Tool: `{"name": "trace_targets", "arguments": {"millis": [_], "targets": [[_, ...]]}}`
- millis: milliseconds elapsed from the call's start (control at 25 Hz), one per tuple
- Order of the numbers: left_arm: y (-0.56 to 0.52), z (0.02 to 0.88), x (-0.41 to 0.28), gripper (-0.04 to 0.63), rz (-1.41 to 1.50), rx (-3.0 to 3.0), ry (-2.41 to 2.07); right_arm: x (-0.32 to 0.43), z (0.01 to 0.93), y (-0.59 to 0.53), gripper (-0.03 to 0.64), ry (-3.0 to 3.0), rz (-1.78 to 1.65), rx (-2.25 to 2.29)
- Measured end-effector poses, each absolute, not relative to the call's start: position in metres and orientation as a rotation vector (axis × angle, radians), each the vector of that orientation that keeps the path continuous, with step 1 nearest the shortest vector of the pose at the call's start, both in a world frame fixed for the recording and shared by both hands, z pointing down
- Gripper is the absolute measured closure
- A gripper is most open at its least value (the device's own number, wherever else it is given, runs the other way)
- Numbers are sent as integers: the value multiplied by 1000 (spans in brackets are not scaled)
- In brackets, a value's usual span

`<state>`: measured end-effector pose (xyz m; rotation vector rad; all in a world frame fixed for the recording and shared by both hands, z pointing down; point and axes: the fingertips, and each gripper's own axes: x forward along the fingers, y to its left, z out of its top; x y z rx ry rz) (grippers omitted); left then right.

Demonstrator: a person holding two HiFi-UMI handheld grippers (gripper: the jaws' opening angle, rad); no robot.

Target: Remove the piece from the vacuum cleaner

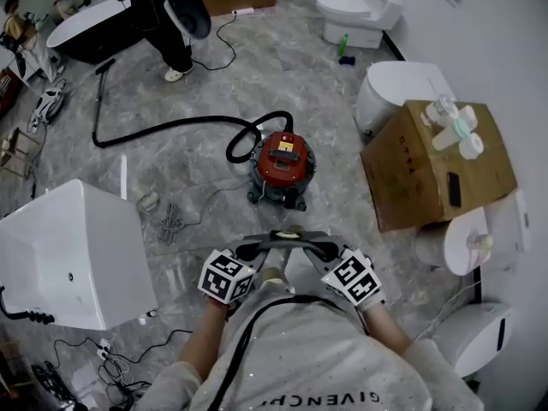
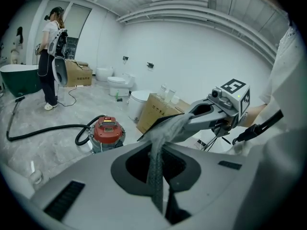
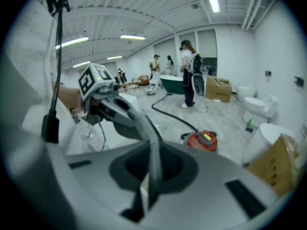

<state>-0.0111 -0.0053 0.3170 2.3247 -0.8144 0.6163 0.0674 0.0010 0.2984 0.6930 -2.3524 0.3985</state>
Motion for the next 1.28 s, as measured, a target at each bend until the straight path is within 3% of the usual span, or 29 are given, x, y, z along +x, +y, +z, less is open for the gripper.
{"name": "trace_targets", "arguments": {"millis": [1280], "targets": [[13, 302, -29, 561, 511, 2279, -757, 47, 284, 23, 591, -2330, 409, 718]]}}
